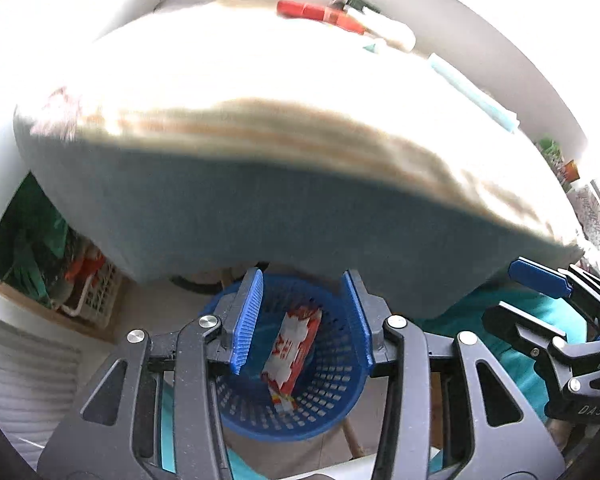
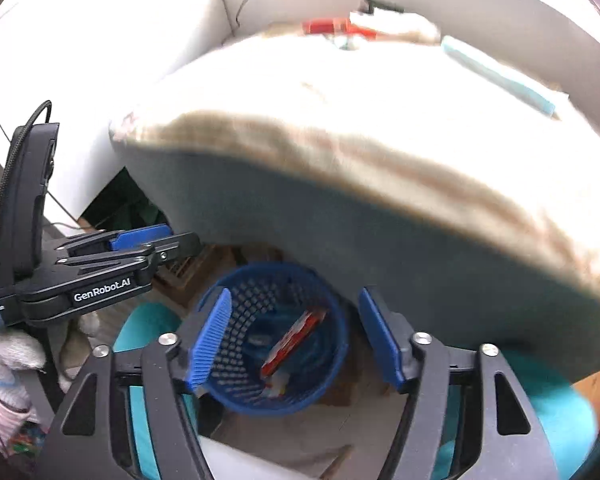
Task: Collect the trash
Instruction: 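Open both tools to drop the wrapper and ring into the wastebasket, then grasp the blue face mask with the right tool while the left tool grasps the small tube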
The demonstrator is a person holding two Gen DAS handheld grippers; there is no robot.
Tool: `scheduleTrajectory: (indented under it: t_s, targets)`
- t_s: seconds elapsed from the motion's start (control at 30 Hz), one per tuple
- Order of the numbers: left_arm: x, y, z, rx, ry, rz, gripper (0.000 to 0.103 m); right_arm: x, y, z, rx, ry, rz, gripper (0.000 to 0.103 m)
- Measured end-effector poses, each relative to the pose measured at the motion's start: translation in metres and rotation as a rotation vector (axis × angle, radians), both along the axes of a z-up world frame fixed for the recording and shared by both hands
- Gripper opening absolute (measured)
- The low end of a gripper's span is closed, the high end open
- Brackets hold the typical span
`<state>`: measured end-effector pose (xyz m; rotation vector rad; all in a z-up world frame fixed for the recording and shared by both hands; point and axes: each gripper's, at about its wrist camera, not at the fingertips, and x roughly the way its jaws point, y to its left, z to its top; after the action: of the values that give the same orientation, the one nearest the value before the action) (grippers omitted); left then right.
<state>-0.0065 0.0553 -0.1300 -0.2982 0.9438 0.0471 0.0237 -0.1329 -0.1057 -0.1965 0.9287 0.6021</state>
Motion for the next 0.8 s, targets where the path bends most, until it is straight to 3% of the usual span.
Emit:
scheduleTrajectory:
  t_s: [0.4, 0.53, 0.63, 0.8]
  targets:
    - [0.048, 0.005, 0.06, -0.017, -0.115, -0.026, 0.042, 0.028, -0.039, 0.057, 0.093, -0.103, -0.027, 0.072]
    - [0.072, 0.0, 0.078, -0.028, -0.144, -0.057, 0.055, 0.049, -0.055, 0.077, 0.137, -0.108, -0.067, 0.072]
    - [0.09, -0.003, 0.088, -0.028, -0.15, -0.081, 0.055, 0.066, -0.07, 0.088, 0.135, -0.124, -0.106, 0.081]
    - [0.129, -0.01, 0.095, -0.051, -0.135, -0.105, 0.055, 0.103, -0.088, 0.101, 0.076, -0.16, -0.151, 0.081]
